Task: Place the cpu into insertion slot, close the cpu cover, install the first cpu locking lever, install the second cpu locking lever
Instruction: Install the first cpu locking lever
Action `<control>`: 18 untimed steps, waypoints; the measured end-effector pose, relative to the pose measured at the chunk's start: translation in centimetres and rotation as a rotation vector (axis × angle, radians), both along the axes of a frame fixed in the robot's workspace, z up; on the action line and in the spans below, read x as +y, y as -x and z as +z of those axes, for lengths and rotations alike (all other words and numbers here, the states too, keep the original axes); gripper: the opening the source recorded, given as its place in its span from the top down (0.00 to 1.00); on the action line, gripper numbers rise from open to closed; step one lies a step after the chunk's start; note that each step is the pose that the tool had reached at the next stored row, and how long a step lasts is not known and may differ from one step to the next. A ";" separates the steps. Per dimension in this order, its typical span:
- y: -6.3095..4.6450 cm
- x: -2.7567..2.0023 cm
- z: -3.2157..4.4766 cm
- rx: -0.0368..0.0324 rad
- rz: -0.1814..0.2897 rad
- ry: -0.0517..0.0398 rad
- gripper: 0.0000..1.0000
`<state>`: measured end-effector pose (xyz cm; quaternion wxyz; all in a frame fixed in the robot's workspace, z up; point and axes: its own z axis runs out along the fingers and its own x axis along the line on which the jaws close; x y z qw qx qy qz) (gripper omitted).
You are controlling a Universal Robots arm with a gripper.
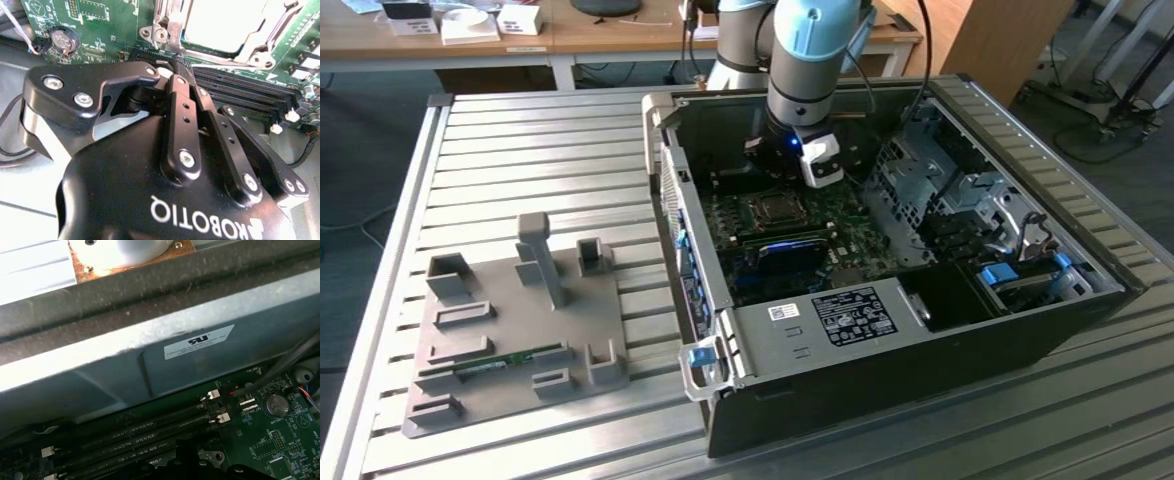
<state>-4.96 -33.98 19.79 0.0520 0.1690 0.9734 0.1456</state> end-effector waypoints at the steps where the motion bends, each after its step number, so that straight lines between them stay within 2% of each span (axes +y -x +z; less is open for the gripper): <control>1: 0.0 0.00 0.02 0.0000 0.000 -0.0002 0.89; 14: 0.0 0.11 0.67 -0.0001 -0.002 -0.0004 0.89; 18: 0.1 0.11 0.89 -0.0001 -0.004 -0.0062 0.89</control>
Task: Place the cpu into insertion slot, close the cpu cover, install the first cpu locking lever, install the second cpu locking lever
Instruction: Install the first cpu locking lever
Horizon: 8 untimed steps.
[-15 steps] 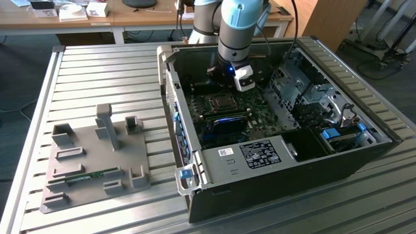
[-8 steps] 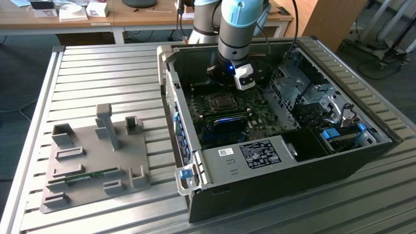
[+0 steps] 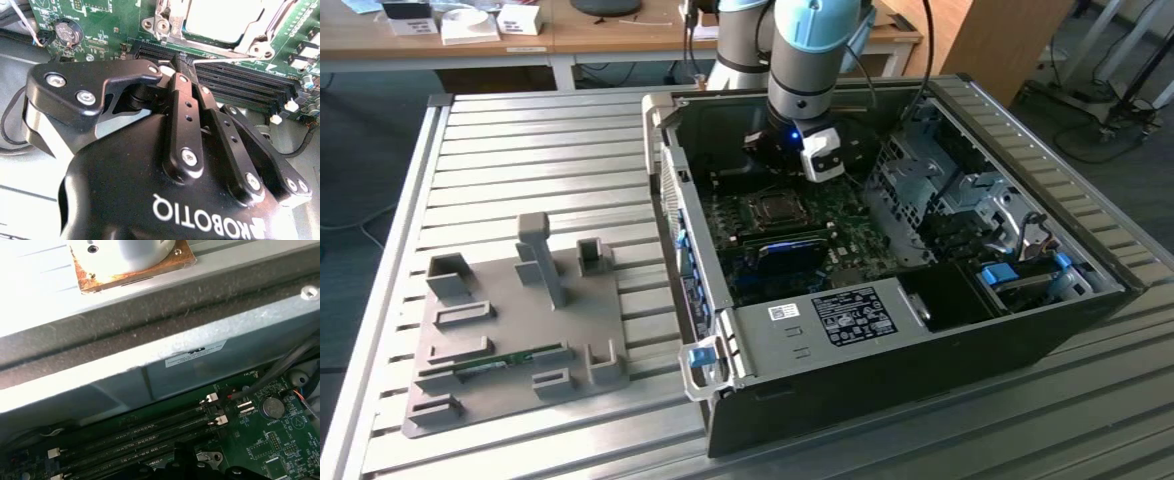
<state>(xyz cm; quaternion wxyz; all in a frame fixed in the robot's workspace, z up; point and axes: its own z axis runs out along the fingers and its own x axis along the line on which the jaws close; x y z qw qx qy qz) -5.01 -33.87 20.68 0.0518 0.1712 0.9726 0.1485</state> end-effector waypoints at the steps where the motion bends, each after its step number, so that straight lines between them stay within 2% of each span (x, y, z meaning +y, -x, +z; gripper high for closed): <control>1: 0.0 0.00 0.03 -0.0001 -0.001 -0.0009 0.89; 6: 0.0 0.00 0.06 0.0000 -0.004 -0.0039 0.89; 8: 0.2 0.00 0.05 -0.0007 -0.007 -0.0080 0.89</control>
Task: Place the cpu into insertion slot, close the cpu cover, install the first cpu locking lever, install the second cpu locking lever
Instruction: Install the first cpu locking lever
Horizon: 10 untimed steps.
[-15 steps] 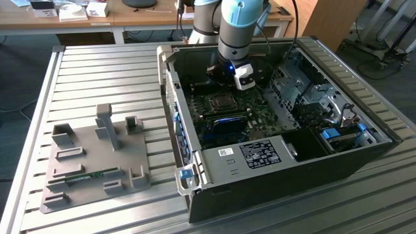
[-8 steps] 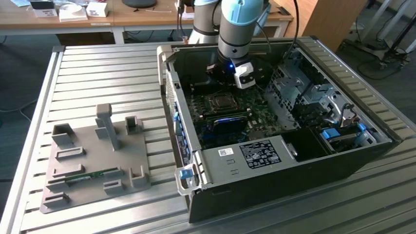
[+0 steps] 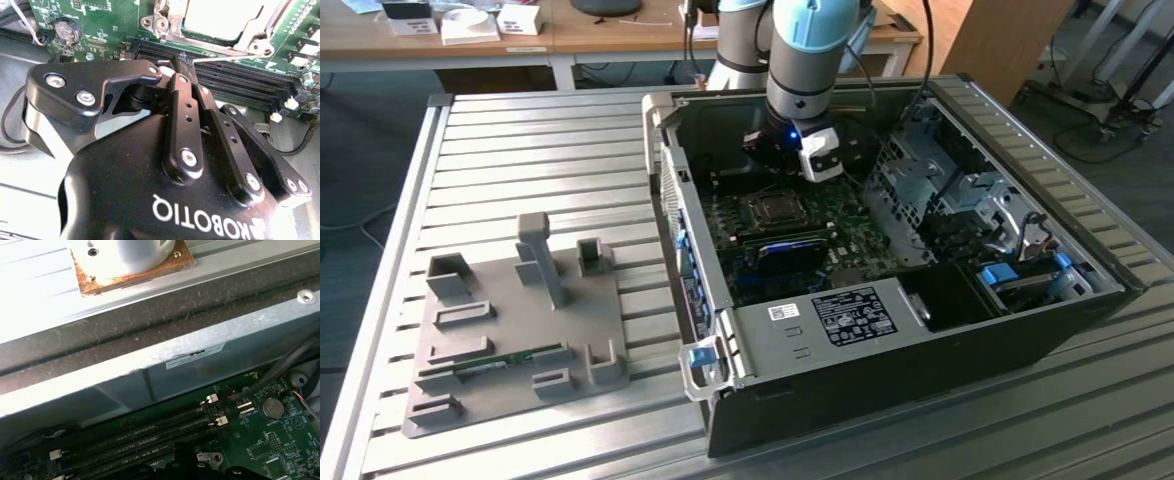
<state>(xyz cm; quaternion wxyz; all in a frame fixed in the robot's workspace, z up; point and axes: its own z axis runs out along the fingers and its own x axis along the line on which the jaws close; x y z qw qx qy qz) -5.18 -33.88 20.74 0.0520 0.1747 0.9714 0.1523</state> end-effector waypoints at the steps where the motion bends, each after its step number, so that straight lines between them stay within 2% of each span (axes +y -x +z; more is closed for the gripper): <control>1: 0.1 0.00 0.00 -0.0004 -0.002 -0.0022 0.89; 5: 0.2 0.00 0.00 -0.0028 -0.007 -0.0128 0.89; 8: 0.3 0.00 -0.01 -0.0076 -0.010 -0.0234 0.89; 10: 0.3 0.00 -0.03 -0.0119 -0.011 -0.0272 0.89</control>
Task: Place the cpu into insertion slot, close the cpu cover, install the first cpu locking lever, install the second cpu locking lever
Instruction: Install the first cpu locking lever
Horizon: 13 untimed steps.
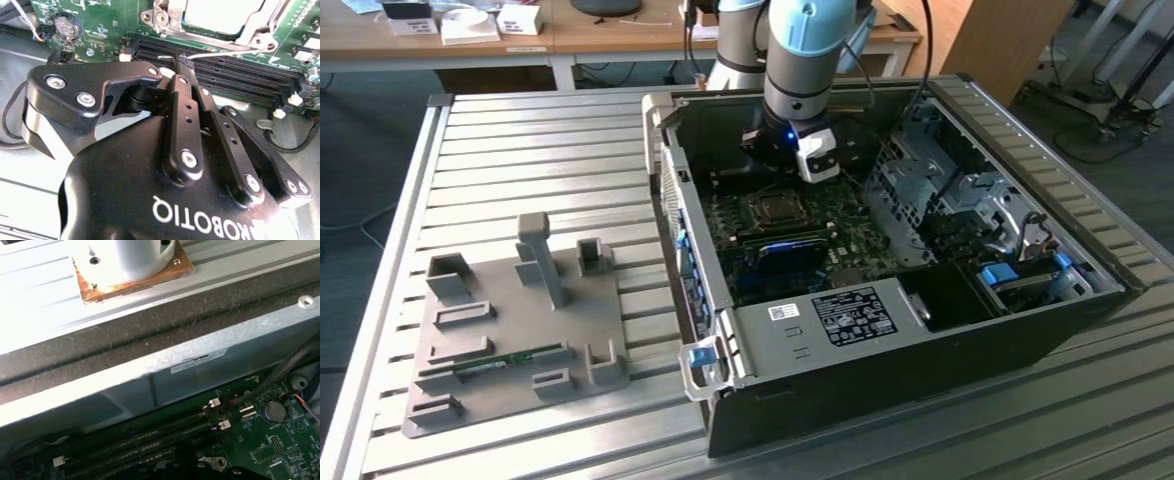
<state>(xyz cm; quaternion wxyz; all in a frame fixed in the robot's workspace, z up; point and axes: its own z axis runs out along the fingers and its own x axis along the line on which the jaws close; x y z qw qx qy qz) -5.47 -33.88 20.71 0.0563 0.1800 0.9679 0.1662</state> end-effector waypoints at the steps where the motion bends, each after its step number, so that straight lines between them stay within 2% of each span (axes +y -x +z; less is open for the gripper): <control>1: 0.0 -0.01 -0.01 -0.0023 0.000 -0.0009 0.89; 3: 0.0 -0.04 -0.05 -0.0047 0.000 -0.0013 0.89; 8: 0.0 -0.07 -0.06 -0.0048 0.000 -0.0011 0.89; 13: 0.1 -0.33 -0.17 -0.0050 0.000 -0.0011 0.89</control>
